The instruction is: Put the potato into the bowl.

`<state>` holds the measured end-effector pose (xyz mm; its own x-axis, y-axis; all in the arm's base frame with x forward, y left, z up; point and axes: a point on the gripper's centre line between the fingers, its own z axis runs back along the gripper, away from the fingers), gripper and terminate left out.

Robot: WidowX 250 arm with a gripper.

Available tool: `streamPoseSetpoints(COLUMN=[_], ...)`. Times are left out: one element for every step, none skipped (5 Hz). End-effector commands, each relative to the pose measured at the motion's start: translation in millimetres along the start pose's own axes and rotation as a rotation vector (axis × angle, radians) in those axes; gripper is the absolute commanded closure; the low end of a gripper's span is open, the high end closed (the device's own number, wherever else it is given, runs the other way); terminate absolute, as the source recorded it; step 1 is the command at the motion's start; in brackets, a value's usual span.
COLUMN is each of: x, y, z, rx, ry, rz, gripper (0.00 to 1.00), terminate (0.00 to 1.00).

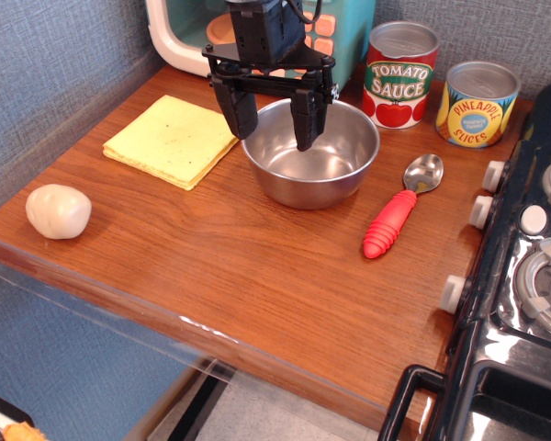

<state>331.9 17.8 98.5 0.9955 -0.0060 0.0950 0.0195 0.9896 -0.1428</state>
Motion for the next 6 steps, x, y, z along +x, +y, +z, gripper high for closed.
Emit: streamPoseSetpoints(x=[0,-14,-42,-65,-85,-100], y=[0,21,60,92,122,139], z=[0,18,33,41,35,18], rx=[0.000,0.022,0.106,0.163,0.207,0.201], ry=[0.000,-0.051,-0.093,-0.108,-0.113,-0.121], rz=[0.000,0.007,0.127,0.249,0.447,0.678], gripper=[0.00,0.00,0.00,0.00,0.00,0.00], terminate=[0.00,0.00,0.00,0.00,0.00,0.00])
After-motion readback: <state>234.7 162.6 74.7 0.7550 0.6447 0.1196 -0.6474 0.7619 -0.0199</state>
